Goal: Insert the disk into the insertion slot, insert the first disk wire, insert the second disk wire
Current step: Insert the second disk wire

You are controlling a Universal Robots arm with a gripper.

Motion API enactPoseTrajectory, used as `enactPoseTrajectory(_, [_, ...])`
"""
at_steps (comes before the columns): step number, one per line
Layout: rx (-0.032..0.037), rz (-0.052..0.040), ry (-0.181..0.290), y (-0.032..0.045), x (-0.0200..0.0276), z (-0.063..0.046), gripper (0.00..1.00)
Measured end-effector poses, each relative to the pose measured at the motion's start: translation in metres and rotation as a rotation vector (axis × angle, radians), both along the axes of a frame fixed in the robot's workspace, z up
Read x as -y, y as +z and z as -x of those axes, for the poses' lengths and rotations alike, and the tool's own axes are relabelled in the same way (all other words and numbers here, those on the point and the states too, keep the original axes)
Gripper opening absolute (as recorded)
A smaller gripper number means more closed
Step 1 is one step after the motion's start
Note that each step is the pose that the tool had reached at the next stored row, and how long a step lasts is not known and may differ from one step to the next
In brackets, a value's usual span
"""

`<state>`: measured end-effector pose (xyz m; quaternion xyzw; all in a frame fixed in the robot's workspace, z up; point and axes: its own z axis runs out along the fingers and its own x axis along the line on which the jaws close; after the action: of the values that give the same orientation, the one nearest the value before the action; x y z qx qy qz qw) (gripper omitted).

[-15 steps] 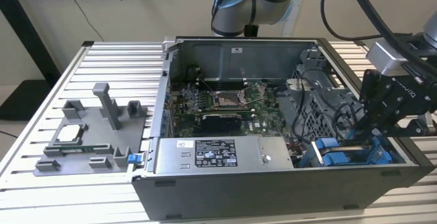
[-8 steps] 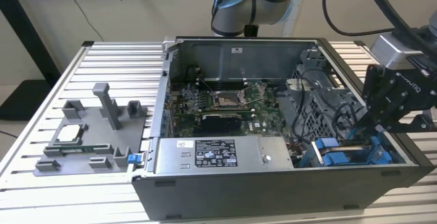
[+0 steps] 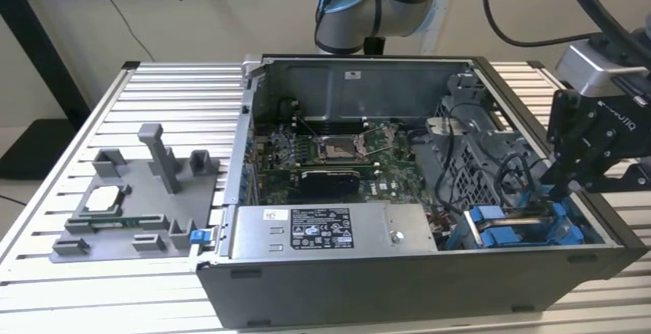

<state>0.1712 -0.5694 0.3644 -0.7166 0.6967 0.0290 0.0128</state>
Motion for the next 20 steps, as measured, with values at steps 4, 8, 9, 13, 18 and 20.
enactPoseTrajectory(4, [0.0208,-0.0001,0.000,0.0024,-0.0007,0.001,1.00])
enactPoseTrajectory(8, [0.0317,-0.0006,0.000,0.0029,-0.0034,0.001,1.00])
enactPoseTrajectory(9, [0.0338,-0.0008,0.000,0.0030,-0.0045,0.001,1.00])
enactPoseTrajectory(13, [0.0402,-0.0009,0.000,0.0036,-0.0084,0.001,1.00])
enactPoseTrajectory(18, [0.0433,-0.0043,0.000,0.0038,-0.0123,0.001,1.00])
enactPoseTrajectory(20, [0.0434,-0.0094,0.000,0.0038,-0.0125,0.001,1.00])
